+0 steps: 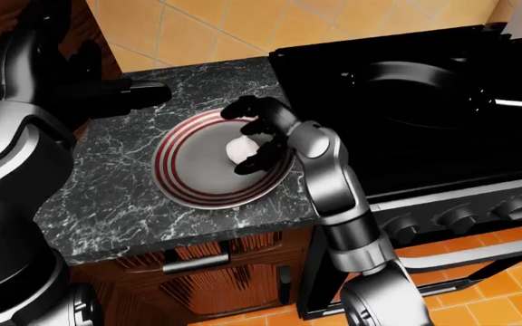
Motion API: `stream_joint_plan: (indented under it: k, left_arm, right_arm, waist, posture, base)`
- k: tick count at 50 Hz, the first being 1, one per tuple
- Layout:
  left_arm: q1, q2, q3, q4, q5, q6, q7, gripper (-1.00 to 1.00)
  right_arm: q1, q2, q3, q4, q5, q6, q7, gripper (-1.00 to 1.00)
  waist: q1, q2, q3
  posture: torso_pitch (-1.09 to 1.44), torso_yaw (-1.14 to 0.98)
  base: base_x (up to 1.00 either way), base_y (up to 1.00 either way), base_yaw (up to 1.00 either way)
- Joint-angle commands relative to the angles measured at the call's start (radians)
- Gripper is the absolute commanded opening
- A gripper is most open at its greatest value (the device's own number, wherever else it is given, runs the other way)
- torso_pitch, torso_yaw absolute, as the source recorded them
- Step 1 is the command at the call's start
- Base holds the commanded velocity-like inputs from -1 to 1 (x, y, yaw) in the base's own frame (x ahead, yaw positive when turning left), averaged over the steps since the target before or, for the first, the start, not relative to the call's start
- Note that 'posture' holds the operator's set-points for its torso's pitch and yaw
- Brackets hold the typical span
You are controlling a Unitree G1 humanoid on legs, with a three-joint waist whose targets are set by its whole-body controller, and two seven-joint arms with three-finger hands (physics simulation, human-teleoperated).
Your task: Pick the garlic from the plate and place it in the pan.
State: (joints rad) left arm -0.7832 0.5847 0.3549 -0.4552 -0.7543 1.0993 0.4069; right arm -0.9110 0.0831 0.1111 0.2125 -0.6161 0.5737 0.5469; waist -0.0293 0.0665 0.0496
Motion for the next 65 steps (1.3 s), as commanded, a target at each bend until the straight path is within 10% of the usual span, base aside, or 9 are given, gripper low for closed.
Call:
stream_joint_plan:
  k: [1, 65]
  left_arm:
    - [-0.027, 0.015, 0.014, -0.019, 0.004, -0.029, 0.001, 1.0]
    - [-0.031, 0.016, 0.014, -0.017, 0.006, -0.032, -0.002, 1.0]
  right_arm:
    - [-0.034, 0.002, -0.001, -0.041, -0.003, -0.019, -0.007, 0.31]
    - [-0.003, 0.027, 0.011, 0.019, -0.061, -0.147, -0.071, -0.15]
  waist:
    - [0.0, 0.006, -0.027]
    - [0.001, 0.005, -0.03]
  posture:
    - [0.0, 0.0]
    - [0.0, 0.0]
  base:
    - [0.0, 0.0, 0.0]
    - [0.0, 0.0, 0.0]
